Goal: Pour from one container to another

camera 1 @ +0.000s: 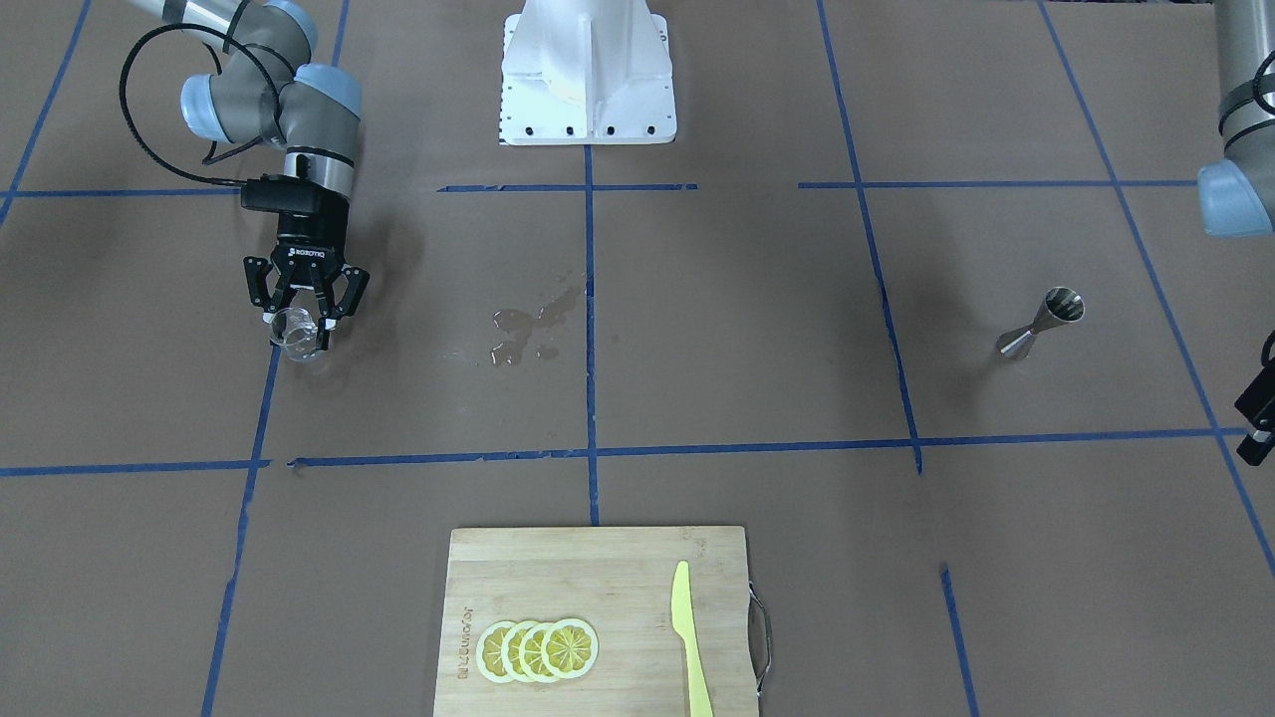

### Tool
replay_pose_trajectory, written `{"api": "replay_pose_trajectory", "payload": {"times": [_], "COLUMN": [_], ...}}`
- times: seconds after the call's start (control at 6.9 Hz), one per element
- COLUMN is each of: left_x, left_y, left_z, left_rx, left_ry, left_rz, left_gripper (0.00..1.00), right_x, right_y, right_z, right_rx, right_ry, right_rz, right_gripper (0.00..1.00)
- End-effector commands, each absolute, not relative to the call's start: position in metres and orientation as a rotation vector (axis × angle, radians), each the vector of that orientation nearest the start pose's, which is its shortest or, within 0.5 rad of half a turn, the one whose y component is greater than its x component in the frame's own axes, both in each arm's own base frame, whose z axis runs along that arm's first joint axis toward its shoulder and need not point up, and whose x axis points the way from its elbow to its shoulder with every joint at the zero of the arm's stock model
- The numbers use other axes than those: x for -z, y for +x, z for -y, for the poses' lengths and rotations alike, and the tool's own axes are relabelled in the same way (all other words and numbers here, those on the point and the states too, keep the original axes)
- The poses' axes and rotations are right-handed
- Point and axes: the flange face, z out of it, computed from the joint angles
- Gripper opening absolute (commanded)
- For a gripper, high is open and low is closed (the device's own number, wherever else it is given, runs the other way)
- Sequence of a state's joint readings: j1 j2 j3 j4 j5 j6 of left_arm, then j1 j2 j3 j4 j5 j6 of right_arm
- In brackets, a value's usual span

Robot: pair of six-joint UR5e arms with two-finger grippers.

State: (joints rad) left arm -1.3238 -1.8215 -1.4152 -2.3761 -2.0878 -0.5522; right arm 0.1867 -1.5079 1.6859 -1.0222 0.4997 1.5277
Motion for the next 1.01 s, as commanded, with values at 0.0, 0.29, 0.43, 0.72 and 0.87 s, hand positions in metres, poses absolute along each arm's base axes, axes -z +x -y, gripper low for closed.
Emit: {"api": "replay_pose_trajectory", "payload": {"times": [0.0,0.29,0.43,0.72,0.87], "left_x": [-0.51,-0.51,-0.508,-0.508,-0.509], "left_y": [0.071,0.071,0.071,0.07,0.07], "left_z": [0.626,0.625,0.624,0.623,0.623], "left_rx": [0.045,0.045,0.044,0.044,0.044], "left_ry": [0.626,0.627,0.632,0.634,0.632], "left_rz": [-0.785,-0.786,-0.787,-0.786,-0.786], "left_gripper": [1.0,1.0,1.0,1.0,1.0], "right_x": [-0.486,-0.494,-0.502,-0.501,-0.501], "right_y": [-0.47,-0.469,-0.472,-0.473,-0.473], "right_z": [0.314,0.311,0.31,0.309,0.309], "right_rx": [-0.529,-0.547,-0.538,-0.538,-0.537], "right_ry": [1.11,1.105,1.105,1.104,1.103], "right_rz": [0.539,0.568,0.56,0.562,0.564], "right_gripper": [0.08,0.08,0.08,0.09,0.09]}}
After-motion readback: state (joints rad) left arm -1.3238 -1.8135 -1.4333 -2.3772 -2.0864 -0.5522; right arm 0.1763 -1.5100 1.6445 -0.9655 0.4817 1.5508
